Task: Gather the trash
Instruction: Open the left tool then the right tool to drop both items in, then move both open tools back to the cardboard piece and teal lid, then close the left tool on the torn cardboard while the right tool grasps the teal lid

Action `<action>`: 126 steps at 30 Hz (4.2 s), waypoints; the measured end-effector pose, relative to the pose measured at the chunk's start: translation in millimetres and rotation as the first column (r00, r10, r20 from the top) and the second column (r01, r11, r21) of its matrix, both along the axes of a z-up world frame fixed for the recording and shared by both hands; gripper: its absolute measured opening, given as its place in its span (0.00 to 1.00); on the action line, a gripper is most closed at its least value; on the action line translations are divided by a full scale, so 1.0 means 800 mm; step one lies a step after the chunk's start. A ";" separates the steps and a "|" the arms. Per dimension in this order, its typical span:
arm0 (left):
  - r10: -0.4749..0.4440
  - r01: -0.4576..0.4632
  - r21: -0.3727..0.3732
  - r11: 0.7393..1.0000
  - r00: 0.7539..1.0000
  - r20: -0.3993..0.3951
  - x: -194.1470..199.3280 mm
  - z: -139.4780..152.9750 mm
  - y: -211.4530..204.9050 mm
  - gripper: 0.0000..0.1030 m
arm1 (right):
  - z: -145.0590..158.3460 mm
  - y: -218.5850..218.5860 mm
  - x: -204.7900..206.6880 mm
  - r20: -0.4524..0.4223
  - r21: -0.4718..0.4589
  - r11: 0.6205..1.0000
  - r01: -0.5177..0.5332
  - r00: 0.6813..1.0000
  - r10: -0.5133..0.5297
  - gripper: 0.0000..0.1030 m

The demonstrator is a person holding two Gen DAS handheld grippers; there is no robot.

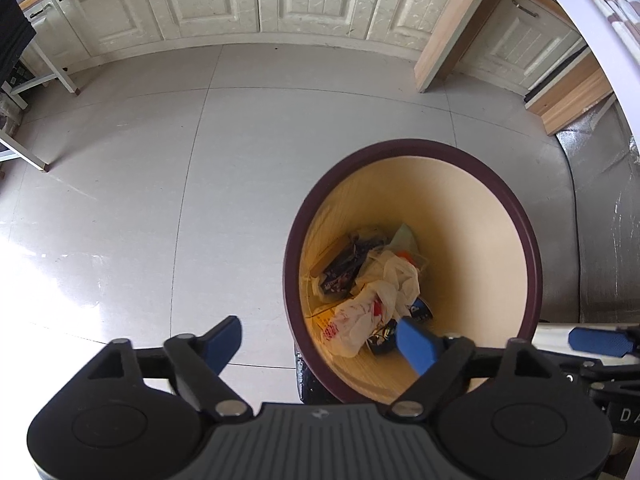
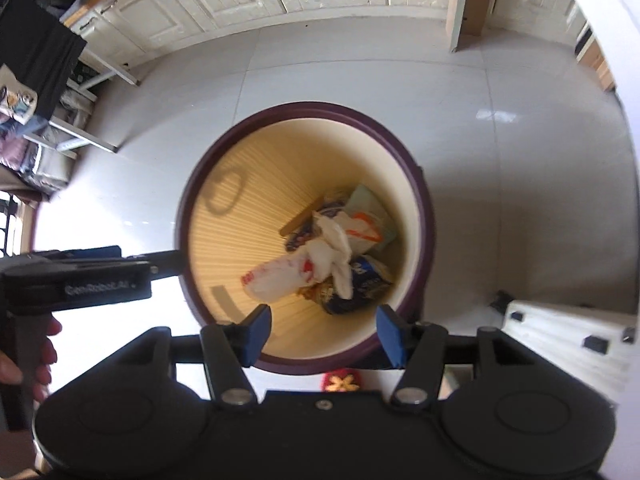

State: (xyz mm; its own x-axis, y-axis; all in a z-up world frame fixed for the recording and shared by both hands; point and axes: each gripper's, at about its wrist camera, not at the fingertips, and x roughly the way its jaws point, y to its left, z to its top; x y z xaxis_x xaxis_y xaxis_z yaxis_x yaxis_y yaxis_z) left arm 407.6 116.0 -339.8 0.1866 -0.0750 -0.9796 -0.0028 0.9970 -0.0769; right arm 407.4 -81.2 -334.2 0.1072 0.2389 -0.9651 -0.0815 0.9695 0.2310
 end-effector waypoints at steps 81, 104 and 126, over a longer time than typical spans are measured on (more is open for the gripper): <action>-0.068 0.146 -0.070 0.987 0.766 0.639 -0.175 0.414 -0.234 1.00 | 0.412 -0.260 -0.223 0.726 -0.068 0.979 0.193 0.683 -0.084 1.00; -0.257 0.338 0.023 0.941 0.668 0.699 -0.042 0.417 -0.468 1.00 | 0.382 -0.469 -0.148 0.785 -0.018 0.957 0.289 0.597 -0.166 1.00; -0.727 0.738 0.214 0.640 0.492 0.479 0.164 0.235 -0.547 1.00 | 0.258 -0.508 -0.022 0.746 -0.115 0.957 0.265 0.659 -0.093 1.00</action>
